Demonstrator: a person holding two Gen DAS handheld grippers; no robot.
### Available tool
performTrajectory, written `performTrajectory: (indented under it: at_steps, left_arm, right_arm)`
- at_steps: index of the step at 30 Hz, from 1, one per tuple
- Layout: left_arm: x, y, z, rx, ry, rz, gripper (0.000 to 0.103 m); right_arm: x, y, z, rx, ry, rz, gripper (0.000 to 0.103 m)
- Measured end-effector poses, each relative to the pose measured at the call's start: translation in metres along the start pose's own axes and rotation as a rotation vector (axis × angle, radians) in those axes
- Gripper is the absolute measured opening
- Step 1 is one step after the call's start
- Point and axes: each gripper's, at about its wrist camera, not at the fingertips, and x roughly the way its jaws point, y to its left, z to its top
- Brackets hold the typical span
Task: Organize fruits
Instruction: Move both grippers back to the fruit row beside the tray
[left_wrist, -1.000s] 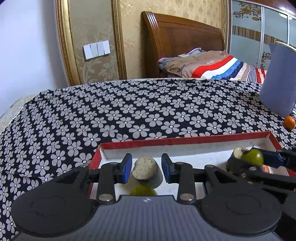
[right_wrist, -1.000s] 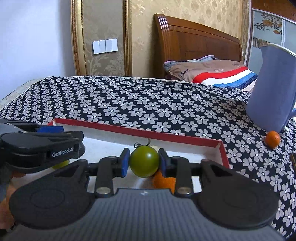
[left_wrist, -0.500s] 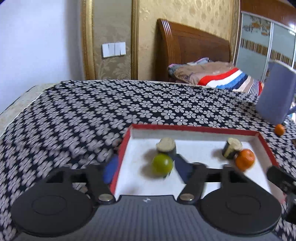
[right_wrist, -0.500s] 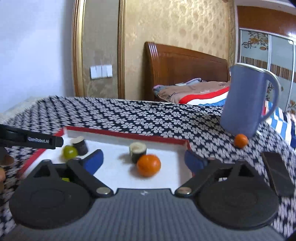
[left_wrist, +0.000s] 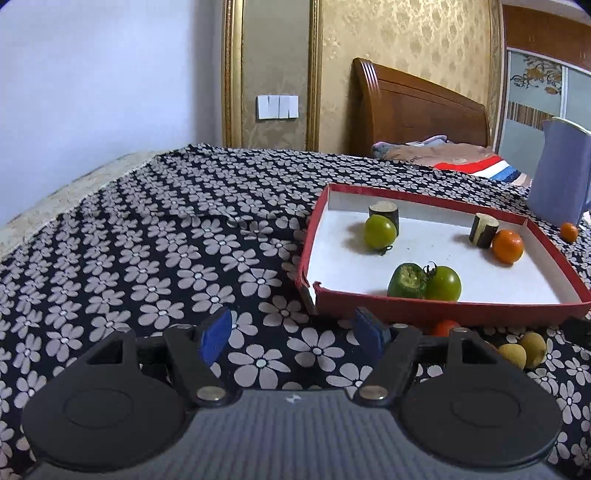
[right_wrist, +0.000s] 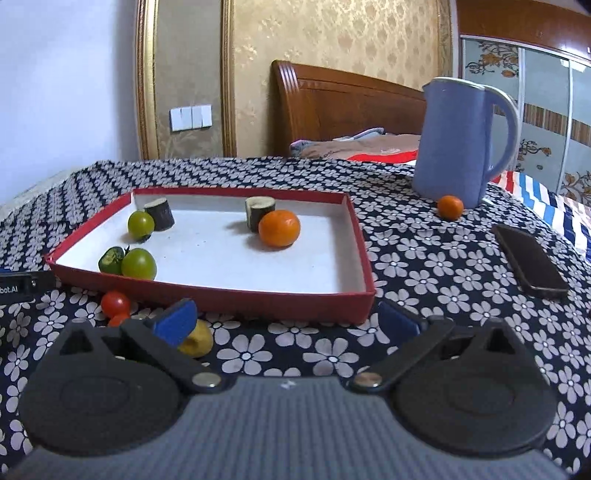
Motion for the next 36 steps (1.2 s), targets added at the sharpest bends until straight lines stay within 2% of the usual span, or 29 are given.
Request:
performTrajectory:
  at_steps: [7,11,13,15,16,17,20,21,24,25,28,30,36]
  left_arm:
    - [-0.001,0.004,-0.007,0.000,-0.017,-0.002,0.072]
    - [0.000,0.004,-0.010,-0.001,-0.008,-0.013,0.072]
    - [0.001,0.005,-0.011,-0.005,0.007,-0.020,0.072]
    - [0.004,0.007,-0.011,-0.017,0.018,-0.028,0.072]
    - [0.005,0.008,-0.011,-0.028,0.028,-0.036,0.072]
    - [0.006,0.010,-0.010,-0.039,0.029,-0.040,0.072]
    - [0.005,0.010,-0.011,-0.037,0.027,-0.047,0.072]
    - [0.005,0.009,-0.011,-0.034,0.028,-0.044,0.072]
    - [0.006,0.007,-0.011,-0.022,0.033,-0.040,0.075]
    - [0.007,0.006,-0.011,-0.020,0.035,-0.041,0.076]
    - [0.007,0.006,-0.010,-0.019,0.031,-0.043,0.076]
    - [0.005,0.004,-0.008,-0.001,0.028,-0.045,0.076]
    - [-0.014,-0.023,0.008,0.116,-0.011,-0.107,0.076]
  right_arm:
    - [0.021,0.019,-0.001,-0.054,0.066,0.033,0.103]
    - [0.022,0.020,-0.001,-0.074,0.061,0.025,0.103]
    - [0.015,0.015,-0.001,-0.092,0.039,-0.021,0.103]
    - [0.005,0.005,-0.001,-0.110,0.012,-0.143,0.103]
    - [0.000,0.001,-0.002,-0.117,-0.008,-0.176,0.103]
    - [-0.005,-0.002,-0.003,-0.112,-0.020,-0.172,0.103]
    - [-0.012,-0.008,-0.005,-0.076,-0.023,-0.063,0.103]
    - [-0.011,-0.008,-0.006,-0.078,-0.021,-0.051,0.102]
    - [-0.002,-0.002,-0.008,-0.110,0.009,-0.030,0.093]
    - [0.000,0.000,-0.008,-0.119,0.016,-0.024,0.093]
    - [0.005,0.002,-0.010,-0.126,0.032,-0.046,0.096]
    - [0.005,0.001,-0.011,-0.115,0.028,-0.045,0.103]
    - [0.002,-0.007,-0.012,-0.071,0.005,-0.032,0.103]
